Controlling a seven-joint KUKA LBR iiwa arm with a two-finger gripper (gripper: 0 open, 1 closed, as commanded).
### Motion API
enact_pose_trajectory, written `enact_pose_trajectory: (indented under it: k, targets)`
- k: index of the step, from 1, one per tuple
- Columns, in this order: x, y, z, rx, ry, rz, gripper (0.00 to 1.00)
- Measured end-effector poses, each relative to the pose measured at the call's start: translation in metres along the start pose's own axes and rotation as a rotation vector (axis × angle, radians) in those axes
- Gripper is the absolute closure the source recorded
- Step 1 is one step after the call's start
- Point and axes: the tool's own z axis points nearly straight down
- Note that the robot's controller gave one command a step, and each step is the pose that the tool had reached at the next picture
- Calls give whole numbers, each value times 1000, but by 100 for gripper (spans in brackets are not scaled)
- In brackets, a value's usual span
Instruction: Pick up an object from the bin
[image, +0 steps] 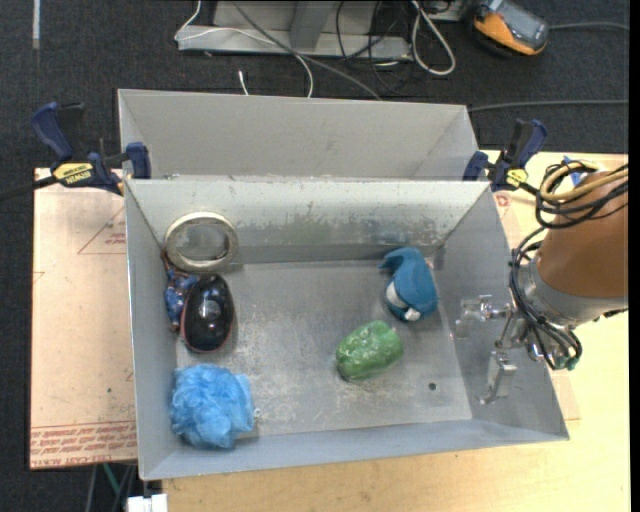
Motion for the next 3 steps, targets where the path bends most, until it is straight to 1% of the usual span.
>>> enact_pose_trajectory:
  k: [1, 2, 3]
  targets:
    - [-2, 1, -4, 1, -7, -5, 0]
    - [-24, 116, 96, -4, -3, 5, 0]
    - [-44, 90, 30, 10, -23, -219, 0]
